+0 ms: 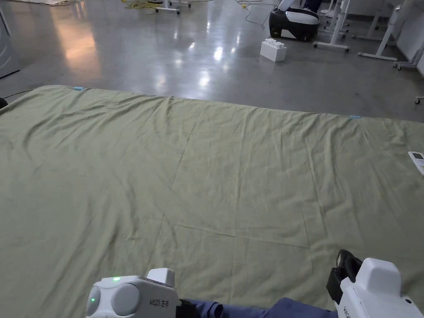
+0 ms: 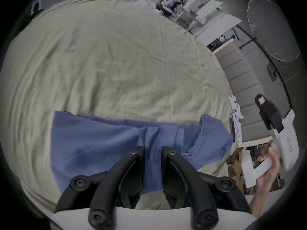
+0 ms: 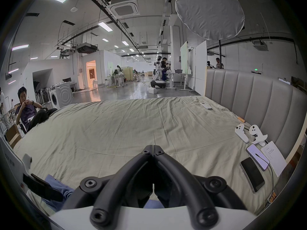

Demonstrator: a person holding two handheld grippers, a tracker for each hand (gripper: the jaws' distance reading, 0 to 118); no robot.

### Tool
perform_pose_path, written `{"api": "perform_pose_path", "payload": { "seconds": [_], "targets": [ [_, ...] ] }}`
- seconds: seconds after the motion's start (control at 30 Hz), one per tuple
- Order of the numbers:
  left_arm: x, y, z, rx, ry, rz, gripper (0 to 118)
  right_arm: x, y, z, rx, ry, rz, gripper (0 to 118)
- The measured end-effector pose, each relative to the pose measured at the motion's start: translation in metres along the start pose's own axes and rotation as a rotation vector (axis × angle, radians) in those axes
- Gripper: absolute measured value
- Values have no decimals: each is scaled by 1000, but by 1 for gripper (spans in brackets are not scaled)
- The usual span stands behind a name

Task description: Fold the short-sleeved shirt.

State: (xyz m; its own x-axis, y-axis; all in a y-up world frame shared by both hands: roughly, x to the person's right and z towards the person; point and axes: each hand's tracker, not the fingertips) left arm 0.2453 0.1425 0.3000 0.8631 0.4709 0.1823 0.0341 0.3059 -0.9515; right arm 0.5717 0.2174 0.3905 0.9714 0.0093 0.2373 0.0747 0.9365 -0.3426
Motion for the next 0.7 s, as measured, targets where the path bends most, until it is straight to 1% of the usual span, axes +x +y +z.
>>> {"api": "perform_pose_path", "payload": {
  "seconds": [0.03, 0.17, 0.3, 0.37, 0.4, 0.7],
  "targets": [
    [2, -1, -5, 0, -4, -4, 15, 0, 0, 0, -1, -1, 0, 0],
    [12, 0, -23, 31, -40, -10, 15, 3, -2, 0, -5, -7, 0, 0],
    [16, 4, -41, 29, -29, -7, 11, 6, -3, -1, -10, -11, -1, 0],
    [12, 2, -45, 24, -31, 22, 9, 6, -4, -1, -12, -11, -2, 0],
    [10, 0, -43, 28, -51, 49, 8, 6, -5, -1, -14, -11, -1, 0],
    [3, -4, -17, -19, -119, 33, 8, -2, -7, -4, -25, 7, -6, 0]
  ]
}}
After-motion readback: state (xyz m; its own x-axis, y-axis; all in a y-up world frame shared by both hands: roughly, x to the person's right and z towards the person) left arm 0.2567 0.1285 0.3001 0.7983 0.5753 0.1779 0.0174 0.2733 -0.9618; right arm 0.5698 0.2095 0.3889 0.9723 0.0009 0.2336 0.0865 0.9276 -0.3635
